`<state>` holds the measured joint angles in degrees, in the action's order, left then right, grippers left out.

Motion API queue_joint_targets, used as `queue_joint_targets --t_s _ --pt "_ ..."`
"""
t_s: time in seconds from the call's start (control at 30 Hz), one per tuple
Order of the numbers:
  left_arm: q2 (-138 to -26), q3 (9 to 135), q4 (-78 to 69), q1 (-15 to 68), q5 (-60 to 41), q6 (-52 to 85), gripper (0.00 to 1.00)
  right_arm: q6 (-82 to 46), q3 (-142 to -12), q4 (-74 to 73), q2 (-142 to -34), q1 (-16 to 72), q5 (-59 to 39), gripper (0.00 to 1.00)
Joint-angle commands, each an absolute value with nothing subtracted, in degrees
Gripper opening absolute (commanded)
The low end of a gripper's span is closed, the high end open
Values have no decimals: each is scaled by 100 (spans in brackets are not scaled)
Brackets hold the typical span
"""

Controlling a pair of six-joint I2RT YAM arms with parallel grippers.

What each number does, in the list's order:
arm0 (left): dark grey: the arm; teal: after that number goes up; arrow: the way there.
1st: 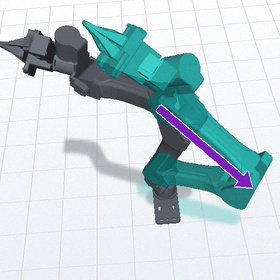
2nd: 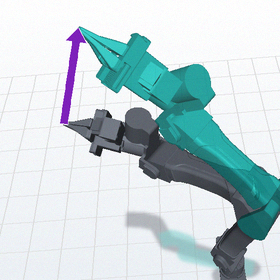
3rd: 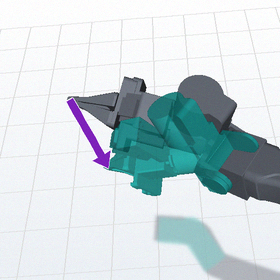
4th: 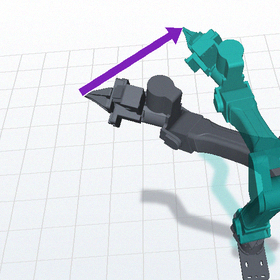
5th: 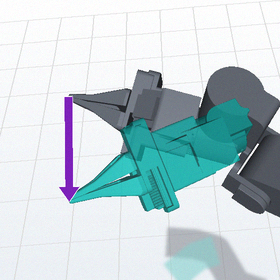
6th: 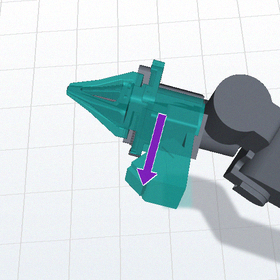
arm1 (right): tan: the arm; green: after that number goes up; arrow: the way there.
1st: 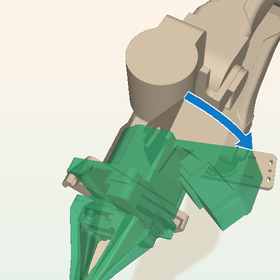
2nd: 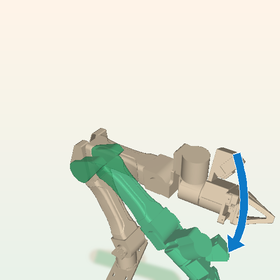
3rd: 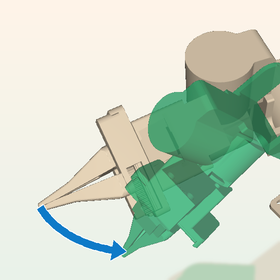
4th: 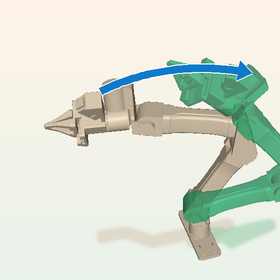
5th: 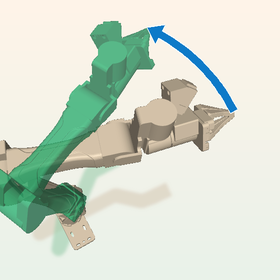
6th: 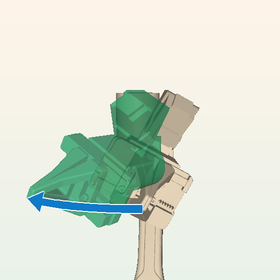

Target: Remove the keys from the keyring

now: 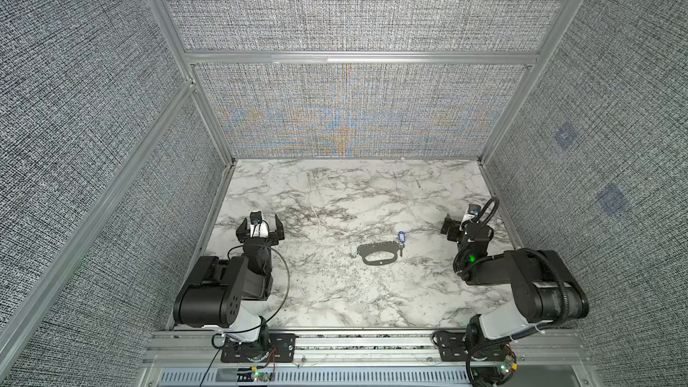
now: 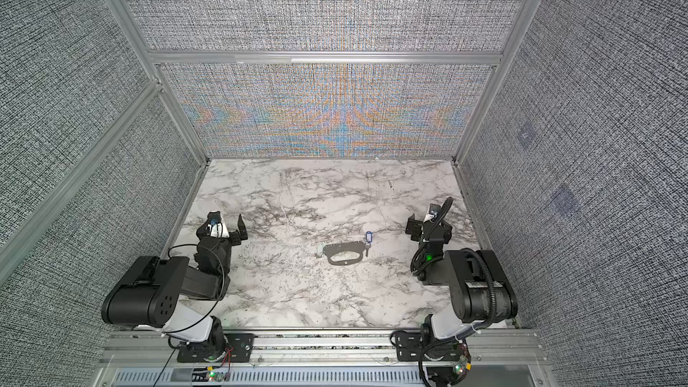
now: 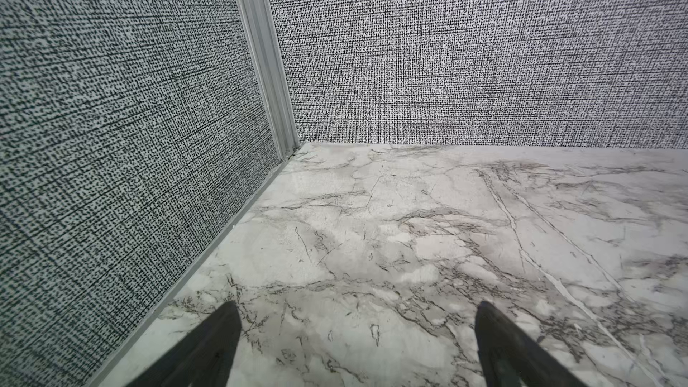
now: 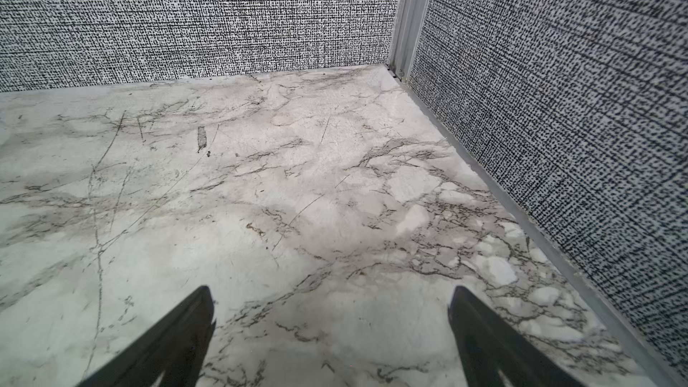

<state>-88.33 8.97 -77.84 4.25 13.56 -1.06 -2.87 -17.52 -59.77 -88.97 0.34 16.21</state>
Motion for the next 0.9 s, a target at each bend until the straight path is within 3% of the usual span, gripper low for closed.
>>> queue_joint_targets --t_s 0.0,0.87 --pt "-8826 905 -7923 415 1371 -92 99 -289 -1731 -6135 -8877 49 1621 99" --pt "-8809 906 -7890 413 1354 -80 99 -308 -1731 -6119 -8867 26 1588 99"
